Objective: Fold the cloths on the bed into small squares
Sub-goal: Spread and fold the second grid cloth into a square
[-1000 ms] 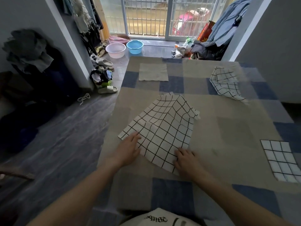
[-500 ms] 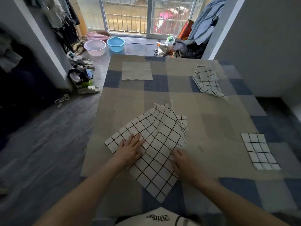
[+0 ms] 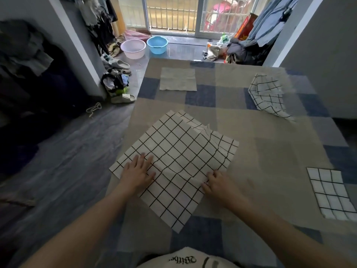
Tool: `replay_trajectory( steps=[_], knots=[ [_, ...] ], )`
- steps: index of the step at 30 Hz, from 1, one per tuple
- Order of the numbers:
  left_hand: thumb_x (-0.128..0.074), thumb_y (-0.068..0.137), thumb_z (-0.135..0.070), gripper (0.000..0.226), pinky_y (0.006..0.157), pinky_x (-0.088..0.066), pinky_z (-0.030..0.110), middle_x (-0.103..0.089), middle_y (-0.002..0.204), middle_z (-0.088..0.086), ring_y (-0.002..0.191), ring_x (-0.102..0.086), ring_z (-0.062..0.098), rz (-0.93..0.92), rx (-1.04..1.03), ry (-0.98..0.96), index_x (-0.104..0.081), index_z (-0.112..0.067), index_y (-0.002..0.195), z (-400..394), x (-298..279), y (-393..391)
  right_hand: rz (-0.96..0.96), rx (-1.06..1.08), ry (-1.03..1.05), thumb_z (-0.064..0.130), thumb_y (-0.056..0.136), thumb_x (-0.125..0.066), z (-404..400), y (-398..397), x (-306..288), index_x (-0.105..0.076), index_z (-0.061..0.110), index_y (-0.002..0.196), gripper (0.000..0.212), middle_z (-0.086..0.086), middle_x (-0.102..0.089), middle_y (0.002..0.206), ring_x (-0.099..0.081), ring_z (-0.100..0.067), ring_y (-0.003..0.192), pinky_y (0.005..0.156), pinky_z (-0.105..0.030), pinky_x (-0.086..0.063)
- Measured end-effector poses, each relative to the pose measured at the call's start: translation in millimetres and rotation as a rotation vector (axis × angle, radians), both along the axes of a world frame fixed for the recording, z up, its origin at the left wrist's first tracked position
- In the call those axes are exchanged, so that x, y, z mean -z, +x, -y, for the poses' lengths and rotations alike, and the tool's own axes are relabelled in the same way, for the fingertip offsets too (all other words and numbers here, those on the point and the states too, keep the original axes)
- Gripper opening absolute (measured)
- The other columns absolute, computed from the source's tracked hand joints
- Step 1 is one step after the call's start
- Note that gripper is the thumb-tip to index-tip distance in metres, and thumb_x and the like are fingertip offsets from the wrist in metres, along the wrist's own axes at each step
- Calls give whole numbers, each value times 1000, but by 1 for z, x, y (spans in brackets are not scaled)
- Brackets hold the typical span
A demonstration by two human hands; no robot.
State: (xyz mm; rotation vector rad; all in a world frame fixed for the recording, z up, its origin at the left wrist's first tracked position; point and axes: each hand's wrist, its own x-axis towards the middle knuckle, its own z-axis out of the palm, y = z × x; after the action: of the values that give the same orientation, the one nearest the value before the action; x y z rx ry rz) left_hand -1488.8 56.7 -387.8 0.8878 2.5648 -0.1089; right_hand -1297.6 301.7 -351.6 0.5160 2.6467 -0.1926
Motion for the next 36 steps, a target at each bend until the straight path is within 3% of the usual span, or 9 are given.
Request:
replay_trajectory(
  steps=[5,9,12,15,19,22,27,30,36],
  knots=[
    [-18,96,-62,70,119,-1,48,3,162,12,149,3,30,-41,-31,34,5,-31,154,-23,-7,-7,113,-109,-28,44,99,-32,25,2,-23,-60,10,87,46,-3,-55,78,-54,-21,69,57,-29,-44],
    [-16,92,-70,71,119,6,47,11,161,17,148,12,33,41,-59,30,1,-37,154,-50,-9,-12,274,16,-355,67,92,-32,27,11,-27,-59,12,80,63,-4,-59,79,-57,-21,69,71,-34,-53],
    [-29,92,-68,74,119,8,45,17,161,6,148,17,24,76,126,37,1,-40,153,-58,-10,-15,83,119,-414,64,93,-31,3,8,-33,-60,17,72,60,-1,-63,69,-61,-17,61,65,-32,-54],
    [-38,91,-67,80,118,7,42,21,160,-2,147,18,18,85,217,85,6,-40,152,-46,-5,-10,-208,236,-290,42,95,-44,-33,-3,-34,-63,17,80,35,0,-65,73,-63,-18,69,67,-37,-56],
    [-42,87,-70,91,120,5,42,24,159,-7,148,16,17,47,73,122,14,-39,151,-10,2,3,-352,355,-229,23,95,-45,-74,-27,-29,-61,12,109,24,-5,-57,107,-54,-23,97,86,-37,-47],
    [-55,81,-69,103,121,-4,45,3,163,3,149,1,24,-27,-198,198,1,-25,154,22,1,14,-377,494,-258,16,98,-37,-88,-48,-25,-55,6,121,31,-16,-53,121,-50,-30,107,94,-38,-42],
    [-68,77,-61,79,101,-35,40,-39,136,10,125,-38,28,-93,-649,237,-38,-12,132,36,-9,37,-308,557,-347,38,96,-41,-99,-83,-16,-58,5,106,39,-16,-61,100,-58,-36,96,88,-48,-48],
    [-68,78,-58,64,98,-34,42,-44,128,9,120,-41,27,-69,-778,252,-46,-13,118,27,-6,47,-275,599,-422,43,92,-52,-95,-92,-14,-58,12,84,32,-11,-64,90,-58,-27,82,76,-41,-48],
    [-69,81,-46,54,103,-31,47,-38,132,12,125,-36,32,9,-863,265,-50,-11,118,13,-3,43,-173,668,-414,42,74,-77,-90,-87,-2,-61,15,78,32,-8,-64,80,-60,-23,79,74,-39,-53]
  ],
)
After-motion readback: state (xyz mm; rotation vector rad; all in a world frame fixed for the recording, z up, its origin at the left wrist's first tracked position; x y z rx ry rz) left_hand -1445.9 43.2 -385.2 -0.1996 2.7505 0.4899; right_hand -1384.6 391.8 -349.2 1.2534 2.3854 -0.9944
